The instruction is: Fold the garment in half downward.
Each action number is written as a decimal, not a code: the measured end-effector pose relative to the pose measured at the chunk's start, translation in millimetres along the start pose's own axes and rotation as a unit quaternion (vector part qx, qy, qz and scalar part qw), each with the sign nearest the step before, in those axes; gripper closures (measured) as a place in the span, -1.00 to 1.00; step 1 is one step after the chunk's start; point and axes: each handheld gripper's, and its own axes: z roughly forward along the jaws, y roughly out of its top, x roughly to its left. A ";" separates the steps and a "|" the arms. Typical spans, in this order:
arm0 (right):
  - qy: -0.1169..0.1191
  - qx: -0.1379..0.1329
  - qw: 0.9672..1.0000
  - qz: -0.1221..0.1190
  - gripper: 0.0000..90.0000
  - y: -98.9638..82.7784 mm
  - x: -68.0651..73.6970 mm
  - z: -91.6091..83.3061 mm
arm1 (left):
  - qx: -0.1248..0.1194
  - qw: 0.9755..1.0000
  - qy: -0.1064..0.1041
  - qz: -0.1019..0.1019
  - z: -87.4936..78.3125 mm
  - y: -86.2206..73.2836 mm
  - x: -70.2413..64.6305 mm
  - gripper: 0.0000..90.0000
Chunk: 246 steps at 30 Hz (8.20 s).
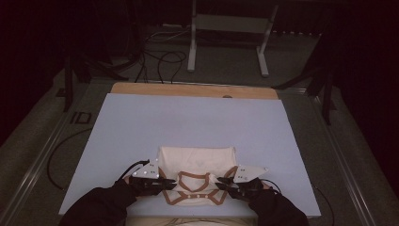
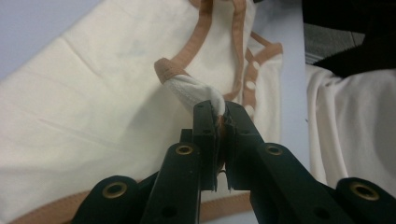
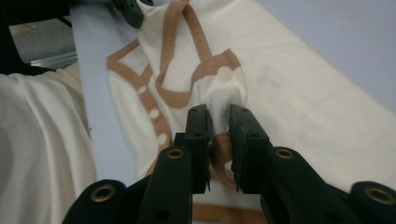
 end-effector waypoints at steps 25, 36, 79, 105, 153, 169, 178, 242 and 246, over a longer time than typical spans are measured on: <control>0.023 -0.046 0.998 0.045 -0.61 -3.6 -3.1 -14.7 | -0.020 0.999 -0.025 -0.005 -21.5 -4.9 -11.5 -0.70; -0.006 -0.051 0.998 0.032 -0.75 -2.2 -14.1 -16.3 | -0.028 0.999 0.019 -0.006 -23.1 3.7 0.3 -0.98; -0.057 -0.041 0.996 0.061 -0.78 31.2 -90.0 -2.1 | -0.028 0.994 0.102 -0.040 -29.0 34.4 73.2 -0.98; -0.078 0.017 0.989 0.121 -0.70 9.2 -114.8 24.1 | 0.027 0.988 0.130 -0.077 1.7 18.2 106.0 -0.63; -0.112 0.090 0.985 0.097 0.95 -0.3 -113.6 38.9 | 0.058 0.985 0.124 -0.101 8.5 5.1 112.8 0.93; -0.130 0.060 0.985 0.093 0.95 20.9 -125.0 27.5 | 0.032 0.983 0.159 -0.081 -2.1 19.3 121.5 0.94; -0.138 0.048 0.983 0.109 0.95 26.1 -140.7 25.2 | 0.022 0.982 0.171 -0.080 -2.7 34.2 132.5 0.94; -0.175 0.076 0.967 0.167 0.92 29.5 -218.1 76.0 | 0.022 0.967 0.219 -0.126 32.1 38.0 198.1 0.91; -0.174 0.070 0.968 0.165 0.92 30.4 -218.8 75.7 | 0.026 0.966 0.224 -0.125 32.0 38.4 197.3 0.91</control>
